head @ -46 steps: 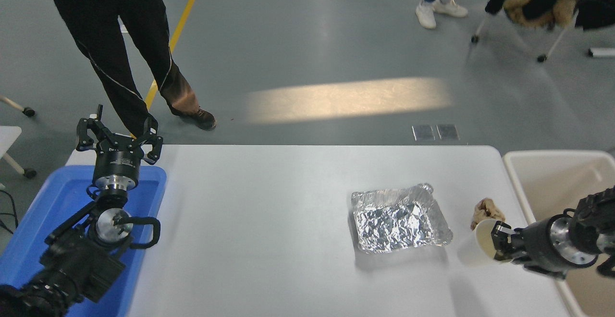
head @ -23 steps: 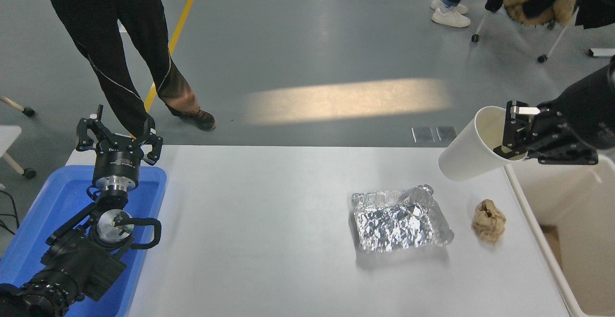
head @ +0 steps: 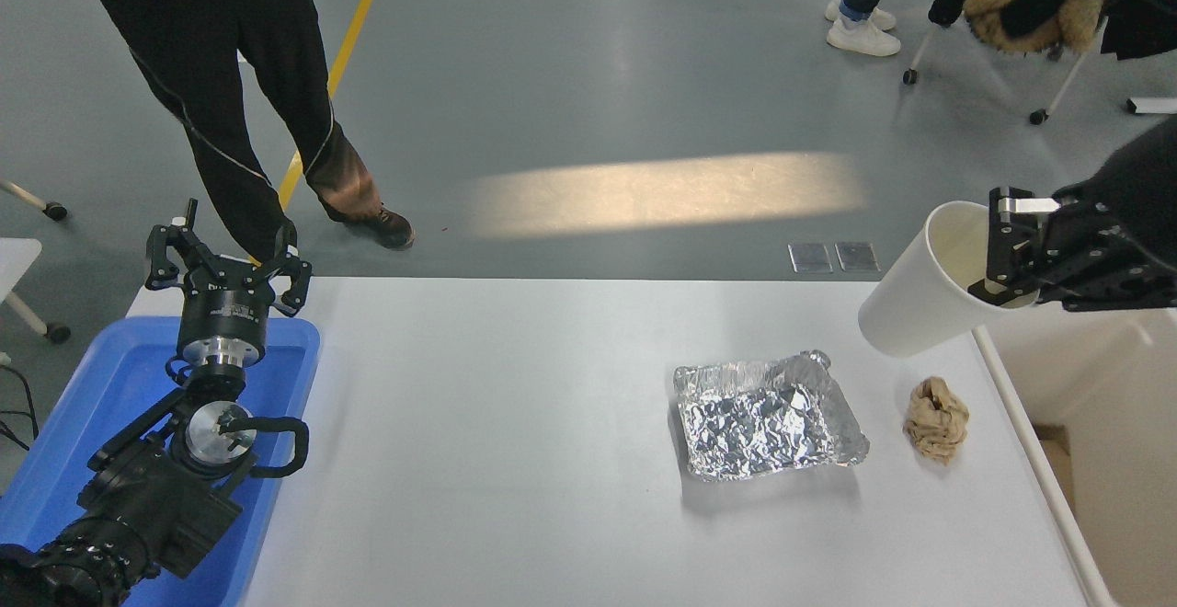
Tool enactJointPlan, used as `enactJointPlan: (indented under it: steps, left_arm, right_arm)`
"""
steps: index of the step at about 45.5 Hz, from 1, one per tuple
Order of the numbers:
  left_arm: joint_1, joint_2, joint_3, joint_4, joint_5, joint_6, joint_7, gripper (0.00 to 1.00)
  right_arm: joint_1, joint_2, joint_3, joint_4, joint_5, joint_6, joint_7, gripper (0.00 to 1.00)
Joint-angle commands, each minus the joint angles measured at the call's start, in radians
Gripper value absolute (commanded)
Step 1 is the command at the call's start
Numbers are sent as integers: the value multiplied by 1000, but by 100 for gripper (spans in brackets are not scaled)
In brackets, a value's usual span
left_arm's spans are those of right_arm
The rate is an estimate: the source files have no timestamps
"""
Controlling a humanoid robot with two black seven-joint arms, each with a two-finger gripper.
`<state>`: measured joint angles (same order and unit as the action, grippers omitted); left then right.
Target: Pick up paper cup place in dustbin
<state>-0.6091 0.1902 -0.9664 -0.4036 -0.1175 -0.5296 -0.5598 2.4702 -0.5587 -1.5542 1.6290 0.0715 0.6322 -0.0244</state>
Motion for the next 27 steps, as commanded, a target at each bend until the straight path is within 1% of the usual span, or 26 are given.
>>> enactJointPlan:
  steps: [1,7,13,19,27]
  left_arm:
    - [0,0,0,0,1,0,0,99]
    - [0,0,0,0,1,0,0,99]
    - [0,0,0,0,1,0,0,99]
    - [0,0,0,0,1,0,0,99]
    - [0,0,0,-1,-1,0,0,99]
  right_arm:
    - [-365,-131,-15,-222,-1,-212,-2,0]
    - [-600,-200,71,-371,17,-325,-2,0]
    - [-858,-262,235,-517,73,-384,-2,0]
    - [-1140,-280,440,-701,125,-430,-2,0]
    - [-1451,-273,716,-917,142,-485,-2,0]
